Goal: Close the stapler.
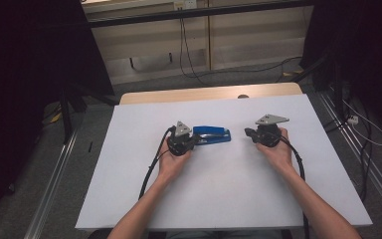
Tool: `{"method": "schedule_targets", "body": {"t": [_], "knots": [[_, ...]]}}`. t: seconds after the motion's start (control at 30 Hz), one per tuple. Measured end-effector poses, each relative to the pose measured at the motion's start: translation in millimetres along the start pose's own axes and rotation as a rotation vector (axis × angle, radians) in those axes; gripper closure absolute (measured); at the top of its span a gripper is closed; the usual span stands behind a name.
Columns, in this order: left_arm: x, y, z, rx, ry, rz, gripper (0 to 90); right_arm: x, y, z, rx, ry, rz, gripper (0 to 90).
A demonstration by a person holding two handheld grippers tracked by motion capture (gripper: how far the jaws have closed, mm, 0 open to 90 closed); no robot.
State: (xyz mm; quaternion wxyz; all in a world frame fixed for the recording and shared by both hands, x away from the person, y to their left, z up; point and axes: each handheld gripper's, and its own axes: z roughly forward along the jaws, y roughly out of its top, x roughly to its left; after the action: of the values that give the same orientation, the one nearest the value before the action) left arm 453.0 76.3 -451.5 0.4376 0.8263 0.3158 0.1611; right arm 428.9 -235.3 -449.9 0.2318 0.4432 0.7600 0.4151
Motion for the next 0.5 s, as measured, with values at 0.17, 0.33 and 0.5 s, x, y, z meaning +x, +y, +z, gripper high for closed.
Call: {"method": "schedule_targets", "body": {"t": [0.17, 0.33, 0.5], "knots": [[0.7, 0.0, -1.4, 0.007, -0.002, -0.011, 88.4, -1.1, 0.5, -2.6, -0.015, 0.007, 0.017, 87.4], [2.3, -0.7, -6.2, 0.018, -0.01, -0.015, 86.3, -1.4, 1.1, -5.4, -0.022, 0.021, 0.048, 81.1], [6.6, 1.3, -12.6, -0.001, -0.002, -0.024, 80.9, -1.6, 2.2, -9.8, -0.045, 0.03, 0.063, 74.3]]}}
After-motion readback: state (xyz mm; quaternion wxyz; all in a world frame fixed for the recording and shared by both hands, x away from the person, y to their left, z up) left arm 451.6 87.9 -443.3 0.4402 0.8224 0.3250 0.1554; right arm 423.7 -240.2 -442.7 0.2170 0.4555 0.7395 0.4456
